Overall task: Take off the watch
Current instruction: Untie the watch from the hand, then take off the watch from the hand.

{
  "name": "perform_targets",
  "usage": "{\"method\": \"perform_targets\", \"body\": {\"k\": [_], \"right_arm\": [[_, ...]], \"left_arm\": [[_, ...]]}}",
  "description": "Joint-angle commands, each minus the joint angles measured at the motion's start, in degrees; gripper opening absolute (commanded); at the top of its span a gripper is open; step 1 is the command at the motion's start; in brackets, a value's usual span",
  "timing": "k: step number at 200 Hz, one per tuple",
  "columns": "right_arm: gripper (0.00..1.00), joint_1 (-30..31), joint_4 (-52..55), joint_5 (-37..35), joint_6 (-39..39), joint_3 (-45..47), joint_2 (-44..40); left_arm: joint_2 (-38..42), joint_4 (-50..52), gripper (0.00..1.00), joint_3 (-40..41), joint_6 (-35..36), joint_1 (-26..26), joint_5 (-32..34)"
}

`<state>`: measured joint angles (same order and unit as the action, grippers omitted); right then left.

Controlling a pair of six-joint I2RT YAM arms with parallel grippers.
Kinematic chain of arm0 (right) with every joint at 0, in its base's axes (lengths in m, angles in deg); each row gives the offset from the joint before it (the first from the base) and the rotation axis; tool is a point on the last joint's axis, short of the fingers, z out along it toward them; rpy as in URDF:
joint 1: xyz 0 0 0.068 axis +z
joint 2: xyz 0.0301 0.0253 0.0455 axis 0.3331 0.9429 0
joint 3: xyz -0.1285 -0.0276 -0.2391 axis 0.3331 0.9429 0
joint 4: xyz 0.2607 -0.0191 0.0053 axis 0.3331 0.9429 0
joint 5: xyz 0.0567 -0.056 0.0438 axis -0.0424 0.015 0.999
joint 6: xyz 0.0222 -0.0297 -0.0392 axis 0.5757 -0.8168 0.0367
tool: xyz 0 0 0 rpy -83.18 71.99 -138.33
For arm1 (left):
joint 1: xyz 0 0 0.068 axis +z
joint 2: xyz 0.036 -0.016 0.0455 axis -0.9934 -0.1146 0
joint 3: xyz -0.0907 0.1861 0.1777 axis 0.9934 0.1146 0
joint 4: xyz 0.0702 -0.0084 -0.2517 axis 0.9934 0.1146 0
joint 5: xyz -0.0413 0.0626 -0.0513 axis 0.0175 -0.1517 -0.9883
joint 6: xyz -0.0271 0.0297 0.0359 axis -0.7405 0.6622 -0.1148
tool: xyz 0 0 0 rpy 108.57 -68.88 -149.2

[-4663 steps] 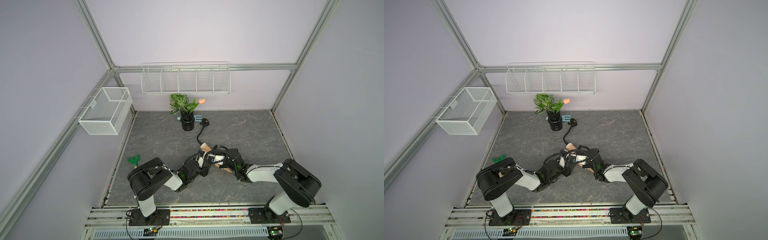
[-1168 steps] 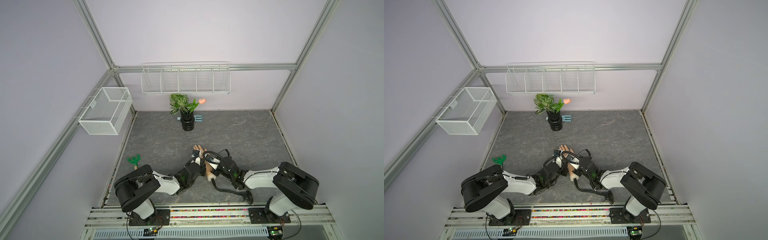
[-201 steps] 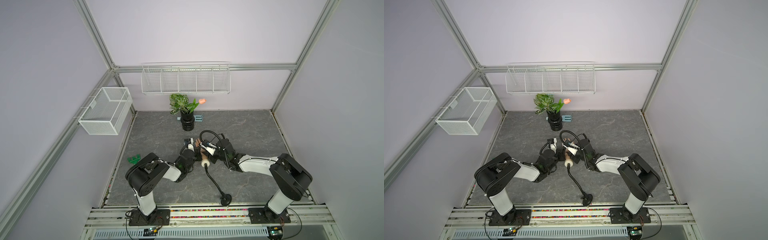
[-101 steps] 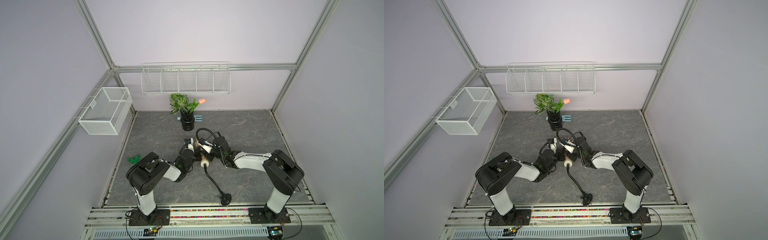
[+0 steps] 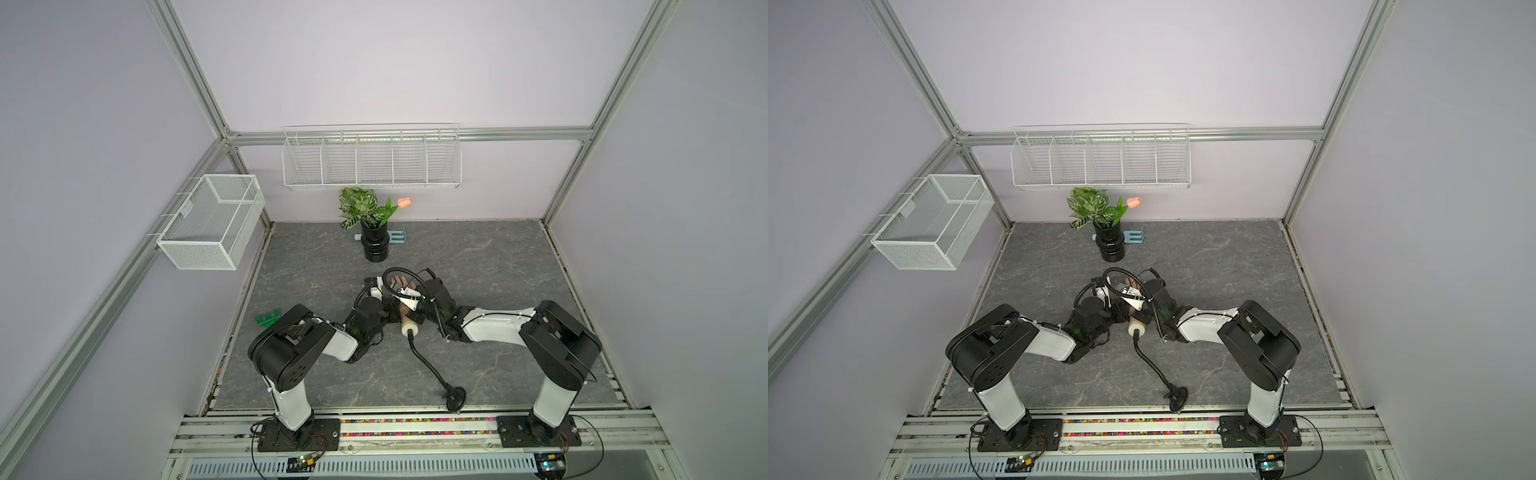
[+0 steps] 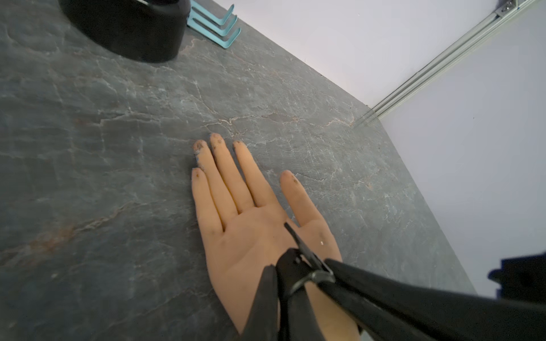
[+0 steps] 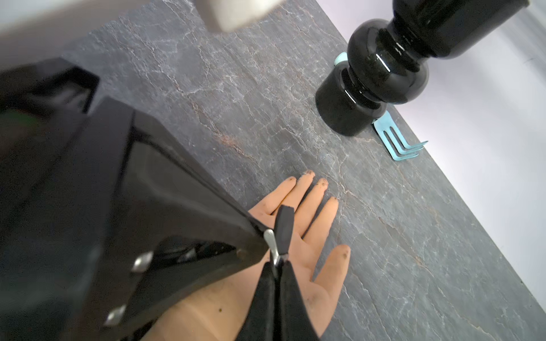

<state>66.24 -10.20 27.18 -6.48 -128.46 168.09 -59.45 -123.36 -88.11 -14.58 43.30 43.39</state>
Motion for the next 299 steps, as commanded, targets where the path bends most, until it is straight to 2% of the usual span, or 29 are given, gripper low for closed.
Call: {"method": "perform_targets", "body": {"k": [1,50,78,116,138,173,201,226,238,257,267,278,299], "right_arm": [[0.07,2.23,3.95,3.22,-2.5,3.16,0.34],[0.07,2.43,7.74,13.8,-2.95,4.81,-1.06],[0.06,2.13,9.43,14.34,-3.52,5.95,-2.42],[0.07,0.81,9.34,10.86,-2.9,7.82,-4.92],[0.07,0.46,9.29,10.3,-3.13,7.83,-5.2],[0.07,0.37,6.89,9.45,-1.03,7.7,-5.15],[0.06,-0.17,4.05,5.86,3.66,7.67,-5.79],[0.07,-1.79,2.66,1.81,12.71,8.03,-7.84],[0.12,-2.47,2.8,0.83,17.13,8.32,-8.8],[0.42,-2.63,2.03,-1.16,21.86,9.55,-9.96],[0.52,-2.77,1.64,-2.13,23.92,10.4,-11.12],[0.58,-2.87,1.04,-2.36,25.7,11.45,-12.68],[0.61,-2.96,0.5,-1.33,28.31,12.84,-16.06]], "left_arm": [[2.39,-4.72,0.0,-3.61,-9.84,1.5,0.32],[2.16,-5.85,0.0,-3.44,-19.14,4.27,4.74],[2.12,-8.95,0.0,-1.55,-22.76,8.35,4.35],[5.77,-6.42,0.0,0.47,-22.07,11.78,3.68],[7.58,-3.32,0.0,0.18,-18.97,11.91,3.01],[7.42,-0.47,0.0,-2.29,-15.4,11.48,-1.93],[6.31,-2.49,0.0,-1.28,-14.46,11.44,-2.32],[7.28,-0.37,0.0,-1.05,-11.6,11.41,-2.36],[8.64,2.59,0.0,-1.37,-9.48,11.42,-1.43],[11.92,9.58,0.0,-2.5,-4.82,11.46,1.01],[14.03,14.65,0.0,-4.01,-1.6,11.43,2.57],[16.14,20.55,0.0,-6.17,2.05,11.4,3.84],[19.18,28.94,0.0,-9.34,8.1,11.33,6.98]]}}
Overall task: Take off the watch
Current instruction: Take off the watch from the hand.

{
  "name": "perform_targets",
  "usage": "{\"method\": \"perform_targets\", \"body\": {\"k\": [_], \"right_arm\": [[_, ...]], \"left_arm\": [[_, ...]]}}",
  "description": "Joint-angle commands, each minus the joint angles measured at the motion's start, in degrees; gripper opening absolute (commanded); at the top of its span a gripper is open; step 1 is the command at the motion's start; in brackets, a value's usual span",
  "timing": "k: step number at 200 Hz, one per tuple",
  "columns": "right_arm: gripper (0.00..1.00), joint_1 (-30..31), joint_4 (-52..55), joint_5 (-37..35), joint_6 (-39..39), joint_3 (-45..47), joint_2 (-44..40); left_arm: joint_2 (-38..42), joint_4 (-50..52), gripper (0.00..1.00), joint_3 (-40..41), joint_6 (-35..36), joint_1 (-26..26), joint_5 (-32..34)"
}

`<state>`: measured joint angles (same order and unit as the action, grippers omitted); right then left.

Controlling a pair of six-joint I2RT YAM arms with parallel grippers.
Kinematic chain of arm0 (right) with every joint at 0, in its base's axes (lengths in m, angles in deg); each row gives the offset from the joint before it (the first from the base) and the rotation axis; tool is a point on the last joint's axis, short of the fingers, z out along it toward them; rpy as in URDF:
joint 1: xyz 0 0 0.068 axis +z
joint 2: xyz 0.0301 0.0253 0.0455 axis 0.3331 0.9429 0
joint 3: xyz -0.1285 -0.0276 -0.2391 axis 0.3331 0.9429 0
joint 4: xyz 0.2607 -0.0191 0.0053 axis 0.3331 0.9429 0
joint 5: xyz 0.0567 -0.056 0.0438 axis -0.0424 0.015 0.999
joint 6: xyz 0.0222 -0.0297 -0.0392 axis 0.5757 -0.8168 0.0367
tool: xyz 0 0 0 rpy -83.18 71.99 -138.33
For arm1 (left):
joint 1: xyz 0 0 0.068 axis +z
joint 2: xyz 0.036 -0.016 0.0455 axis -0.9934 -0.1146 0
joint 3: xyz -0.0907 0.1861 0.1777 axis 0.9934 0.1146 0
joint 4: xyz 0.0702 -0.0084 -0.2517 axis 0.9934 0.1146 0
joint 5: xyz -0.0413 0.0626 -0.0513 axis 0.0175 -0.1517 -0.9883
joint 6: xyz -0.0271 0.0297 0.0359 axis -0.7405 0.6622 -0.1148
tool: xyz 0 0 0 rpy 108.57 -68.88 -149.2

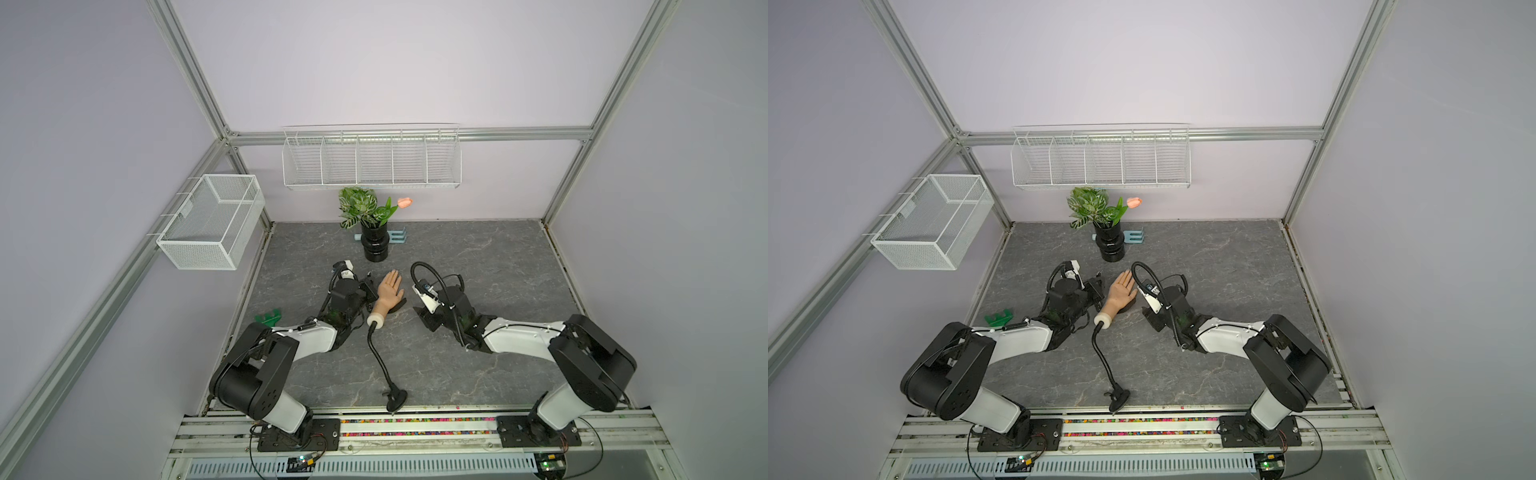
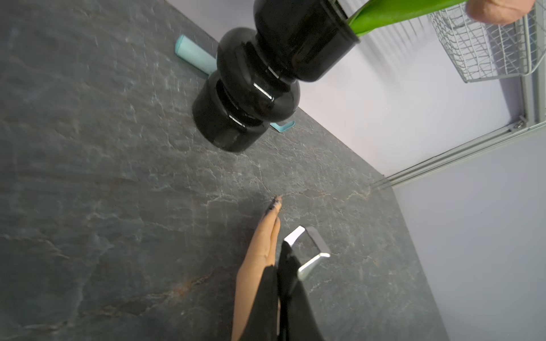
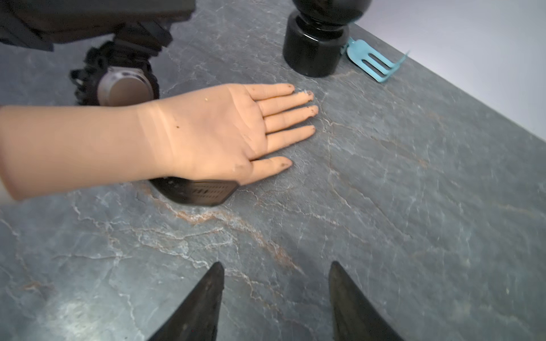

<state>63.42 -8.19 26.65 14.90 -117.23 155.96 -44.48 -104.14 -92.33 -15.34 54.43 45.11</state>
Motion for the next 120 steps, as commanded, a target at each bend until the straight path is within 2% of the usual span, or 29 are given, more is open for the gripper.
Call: {"method": "perform_targets", "body": {"k": [1,34,68,104,120], "right_arm": [[0.61,-0.17,-1.48,-0.76,7.07,1.66,-4.04],[0.63,-0.17,0.47,-0.05,9.62,2.27,-8.14],[0.64,-0.19,1.47,-0.01,9.86,3.32,-10.92],[0.65,-0.19,2.15,-0.86,9.94,4.75,-13.03],[0.65,-0.14,2.15,-1.2,10.07,5.39,-13.84]], "left_arm": [[4.27,10.19,0.0,-5.26,9.25,0.23,5.5],[6.39,22.34,0.0,-9.07,17.45,-0.65,14.95],[7.0,28.71,0.0,-10.21,21.12,-1.28,24.98],[4.4,39.82,0.0,-15.47,19.87,-2.82,34.97],[3.33,43.82,0.0,-17.39,18.57,-4.7,43.72]]}}
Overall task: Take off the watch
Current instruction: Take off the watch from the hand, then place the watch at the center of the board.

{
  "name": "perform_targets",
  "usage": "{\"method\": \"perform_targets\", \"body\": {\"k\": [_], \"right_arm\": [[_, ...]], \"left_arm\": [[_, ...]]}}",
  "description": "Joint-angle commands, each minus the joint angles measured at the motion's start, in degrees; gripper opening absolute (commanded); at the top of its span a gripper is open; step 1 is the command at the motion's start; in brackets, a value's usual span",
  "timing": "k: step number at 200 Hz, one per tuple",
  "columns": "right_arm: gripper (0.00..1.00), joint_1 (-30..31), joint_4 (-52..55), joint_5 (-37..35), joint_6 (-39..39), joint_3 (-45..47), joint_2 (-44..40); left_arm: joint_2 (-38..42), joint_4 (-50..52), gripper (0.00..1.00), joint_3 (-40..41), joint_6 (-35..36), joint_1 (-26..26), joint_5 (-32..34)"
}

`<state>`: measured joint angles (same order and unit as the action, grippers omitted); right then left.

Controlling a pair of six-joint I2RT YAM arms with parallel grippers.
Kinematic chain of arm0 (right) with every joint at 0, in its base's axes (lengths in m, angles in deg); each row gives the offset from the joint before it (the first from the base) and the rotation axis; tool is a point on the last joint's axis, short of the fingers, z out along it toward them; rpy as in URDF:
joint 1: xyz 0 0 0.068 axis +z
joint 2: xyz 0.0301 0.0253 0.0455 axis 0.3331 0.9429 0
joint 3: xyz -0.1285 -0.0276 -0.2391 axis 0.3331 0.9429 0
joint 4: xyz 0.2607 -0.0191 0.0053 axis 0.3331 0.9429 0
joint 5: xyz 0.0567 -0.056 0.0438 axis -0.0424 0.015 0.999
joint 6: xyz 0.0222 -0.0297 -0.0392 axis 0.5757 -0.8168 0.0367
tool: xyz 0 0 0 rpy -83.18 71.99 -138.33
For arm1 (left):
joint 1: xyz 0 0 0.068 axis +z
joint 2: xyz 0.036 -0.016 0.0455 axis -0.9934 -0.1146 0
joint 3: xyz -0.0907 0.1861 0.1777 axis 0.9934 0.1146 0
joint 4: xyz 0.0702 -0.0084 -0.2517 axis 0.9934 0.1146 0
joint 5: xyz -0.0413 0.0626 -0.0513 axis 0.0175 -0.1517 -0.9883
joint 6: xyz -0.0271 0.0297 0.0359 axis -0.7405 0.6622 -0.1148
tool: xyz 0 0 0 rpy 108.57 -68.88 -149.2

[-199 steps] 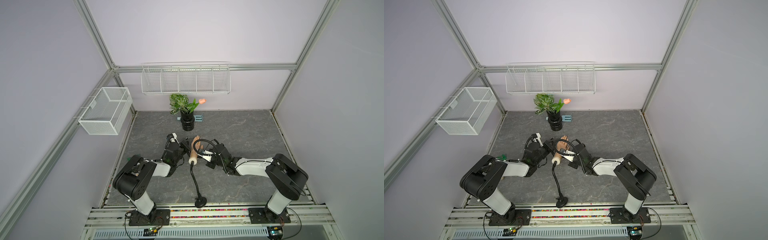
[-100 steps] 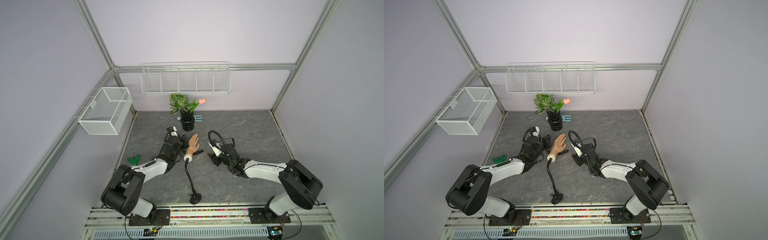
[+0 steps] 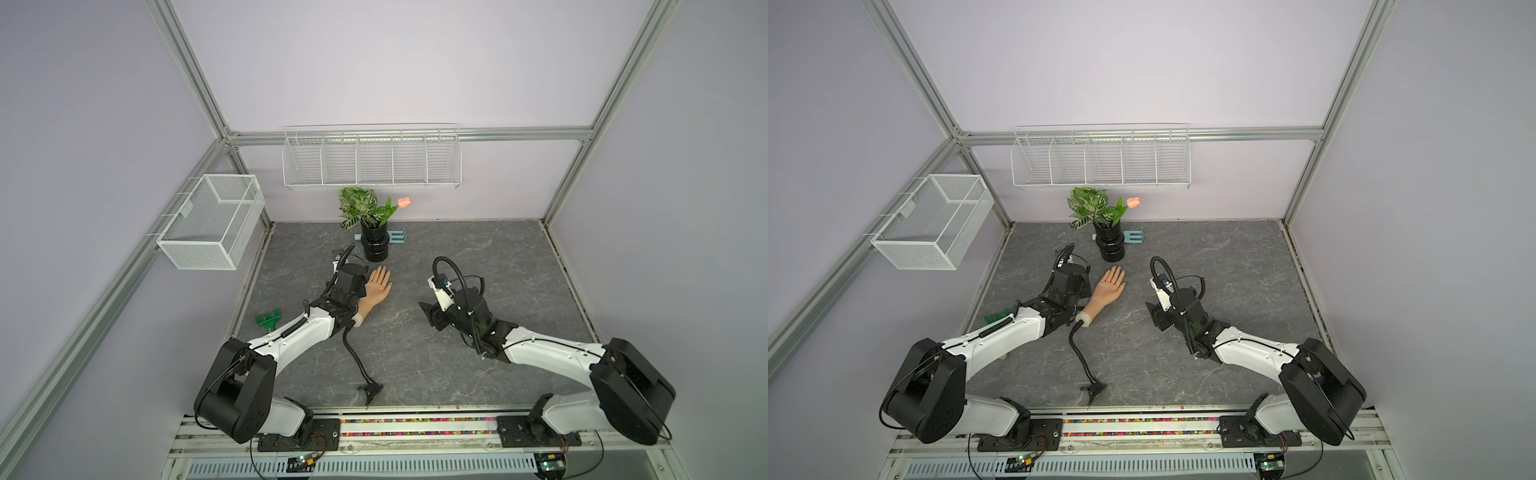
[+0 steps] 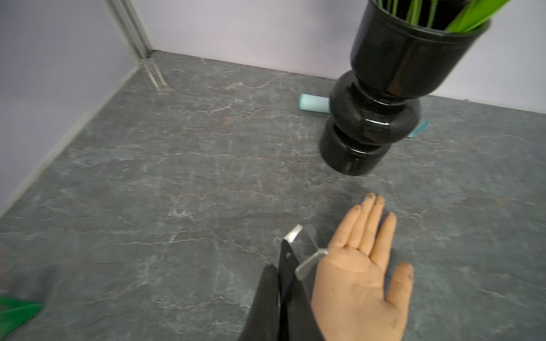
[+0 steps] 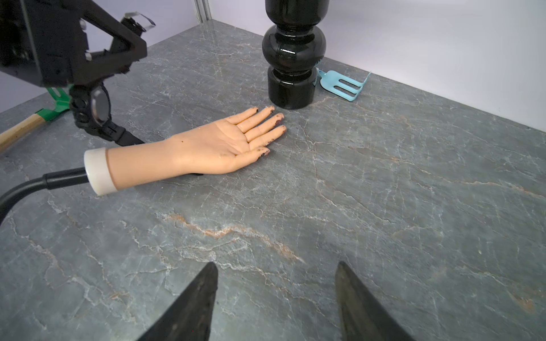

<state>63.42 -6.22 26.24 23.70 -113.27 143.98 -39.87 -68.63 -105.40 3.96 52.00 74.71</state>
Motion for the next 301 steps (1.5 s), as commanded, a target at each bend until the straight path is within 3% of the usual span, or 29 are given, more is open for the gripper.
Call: {"method": "perform_targets", "body": {"k": [1,48,65,79,92,133,165,196,219,255,301], "right_arm": [[0.65,-0.12,0.18,-0.81,1.24,1.48,-1.89],[0.66,-0.14,0.86,-1.49,1.03,2.46,-3.84],[0.66,-0.19,1.06,-1.59,1.3,2.97,-4.8],[0.66,-0.2,1.0,-1.75,1.67,3.61,-5.88],[0.66,-0.15,0.85,-2.2,1.9,4.37,-6.93],[0.68,-0.19,2.14,-2.35,2.07,6.14,-9.53],[0.73,-0.16,2.11,6.9,2.96,7.15,-12.07],[0.87,-0.08,1.66,15.32,5.45,7.55,-13.34],[1.0,-0.09,0.79,16.0,6.43,8.11,-13.7],[0.96,0.04,0.04,16.66,7.33,8.33,-14.21],[0.95,0.04,1.68,17.38,7.77,7.76,-15.58]], "left_arm": [[-1.31,8.41,0.0,-4.43,-0.67,-2.39,14.52],[-1.91,2.91,0.0,-7.38,13.38,-5.63,29.18],[-5.37,6.38,0.0,-11.15,12.66,-5.35,38.12],[-8.28,15.59,0.0,-15.97,6.59,-4.21,39.53],[-10.13,22.4,0.0,-19.04,-1.17,-2.45,36.11],[-13.42,17.62,0.0,-17.64,-4.87,2.52,23.43],[-19.94,21.28,0.0,-22.96,-6.08,6.66,16.97],[-23.95,22.0,0.0,-25.31,-7.82,9.96,8.4],[-25.73,22.07,0.0,-25.99,-9.26,11.67,3.8],[-26.9,18.66,0.0,-24.32,-12.47,15.3,-6.98],[-29.63,17.13,0.01,-23.33,-14.41,18.93,-14.24]]}}
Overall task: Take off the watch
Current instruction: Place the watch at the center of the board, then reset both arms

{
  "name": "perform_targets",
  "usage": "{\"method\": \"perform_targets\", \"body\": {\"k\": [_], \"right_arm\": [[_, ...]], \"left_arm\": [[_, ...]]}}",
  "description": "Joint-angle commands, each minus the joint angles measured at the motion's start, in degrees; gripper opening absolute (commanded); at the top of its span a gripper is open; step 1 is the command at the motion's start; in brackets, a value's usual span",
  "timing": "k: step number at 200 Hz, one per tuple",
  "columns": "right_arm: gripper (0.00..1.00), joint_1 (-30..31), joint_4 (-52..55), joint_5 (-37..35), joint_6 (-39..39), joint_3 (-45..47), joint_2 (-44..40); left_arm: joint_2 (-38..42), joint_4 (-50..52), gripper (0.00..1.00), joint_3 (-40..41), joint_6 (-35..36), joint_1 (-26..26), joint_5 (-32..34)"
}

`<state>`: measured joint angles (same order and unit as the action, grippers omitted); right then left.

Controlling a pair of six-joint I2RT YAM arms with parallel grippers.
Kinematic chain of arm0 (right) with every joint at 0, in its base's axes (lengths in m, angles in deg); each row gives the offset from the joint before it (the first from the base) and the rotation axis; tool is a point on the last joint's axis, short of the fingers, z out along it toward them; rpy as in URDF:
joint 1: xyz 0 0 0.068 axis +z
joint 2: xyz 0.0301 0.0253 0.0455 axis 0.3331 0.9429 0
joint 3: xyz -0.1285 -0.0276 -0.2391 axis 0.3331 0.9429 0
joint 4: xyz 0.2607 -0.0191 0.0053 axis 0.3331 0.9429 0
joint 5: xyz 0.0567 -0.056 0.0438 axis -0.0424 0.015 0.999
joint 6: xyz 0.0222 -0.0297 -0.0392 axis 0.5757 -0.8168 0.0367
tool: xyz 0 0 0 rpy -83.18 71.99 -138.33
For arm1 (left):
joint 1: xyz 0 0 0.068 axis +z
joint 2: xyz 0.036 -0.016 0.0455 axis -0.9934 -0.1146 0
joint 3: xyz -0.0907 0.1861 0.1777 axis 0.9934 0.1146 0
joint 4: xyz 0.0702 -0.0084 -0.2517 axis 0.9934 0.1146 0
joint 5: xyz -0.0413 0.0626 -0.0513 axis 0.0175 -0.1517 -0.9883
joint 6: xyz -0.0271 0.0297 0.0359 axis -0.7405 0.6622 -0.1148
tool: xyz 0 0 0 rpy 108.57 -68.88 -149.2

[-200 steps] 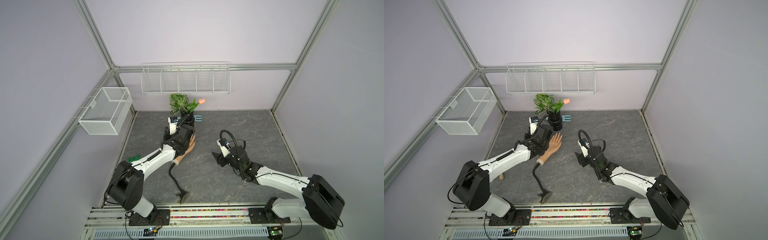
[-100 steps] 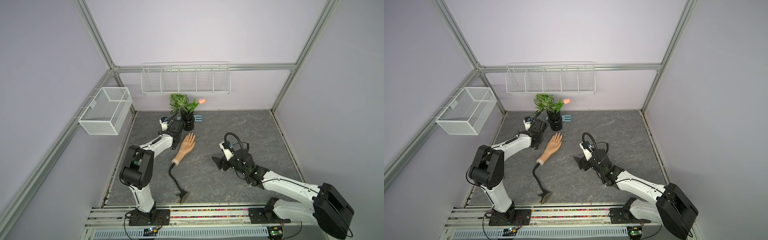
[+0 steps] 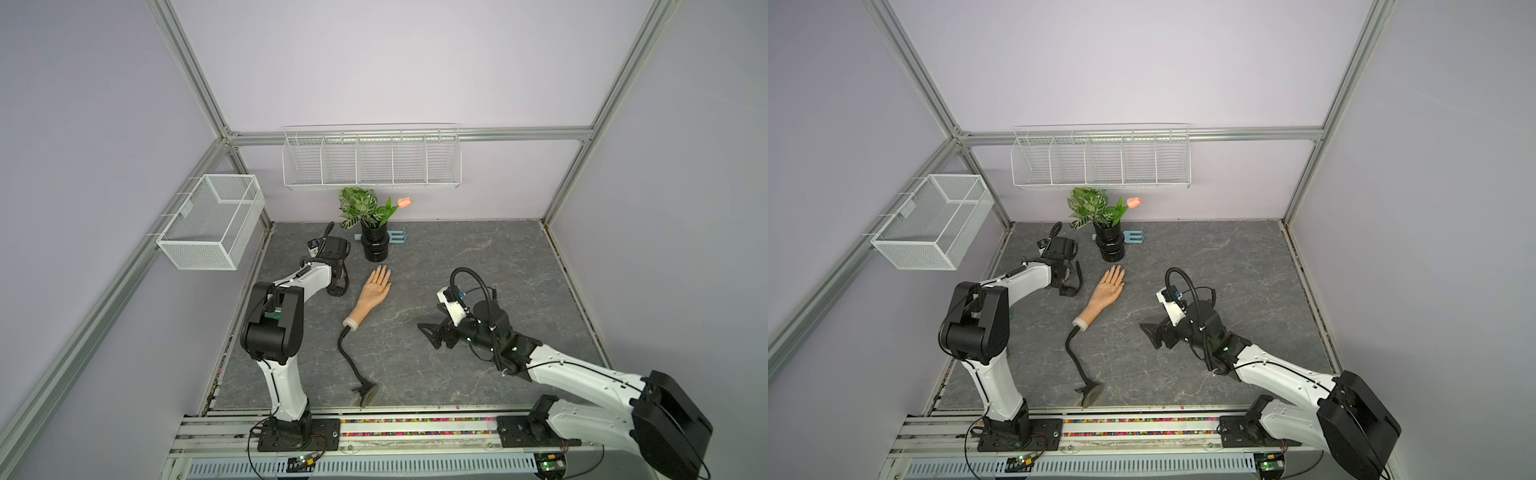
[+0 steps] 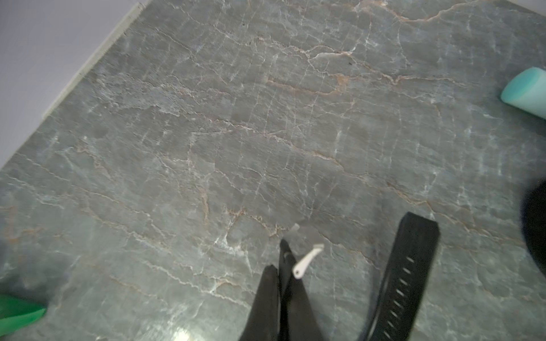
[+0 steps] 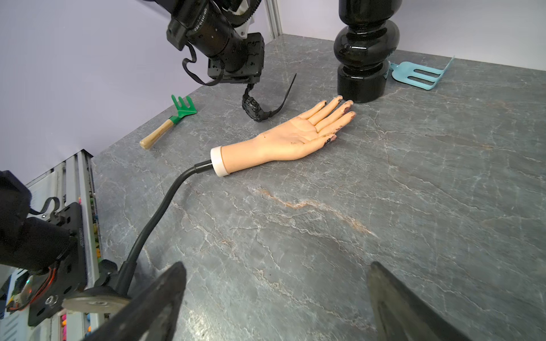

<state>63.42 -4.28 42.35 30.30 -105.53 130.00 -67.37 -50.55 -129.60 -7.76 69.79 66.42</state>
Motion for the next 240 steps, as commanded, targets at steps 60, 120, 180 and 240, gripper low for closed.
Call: {"method": "perform_targets", "body": {"k": [60,120,180,240], "right_arm": [[0.95,0.15,3.7,-1.91,1.17,-1.76,-3.85],[0.9,-0.11,9.49,-21.85,1.31,-0.28,-14.41],[0.94,-9.04,8.39,-41.38,-5.03,6.28,-25.35],[0.93,-27.19,3.57,-44.84,-5.47,10.53,-17.68]], "left_arm": [[-3.47,-0.51,0.21,0.96,-4.36,2.11,-6.63],[4.91,-7.03,0.59,7.15,-2.48,1.98,-6.98],[29.18,-24.0,0.76,25.2,8.28,-6.87,-3.54],[53.04,-42.41,1.0,49.57,22.15,-7.08,13.59]]}}
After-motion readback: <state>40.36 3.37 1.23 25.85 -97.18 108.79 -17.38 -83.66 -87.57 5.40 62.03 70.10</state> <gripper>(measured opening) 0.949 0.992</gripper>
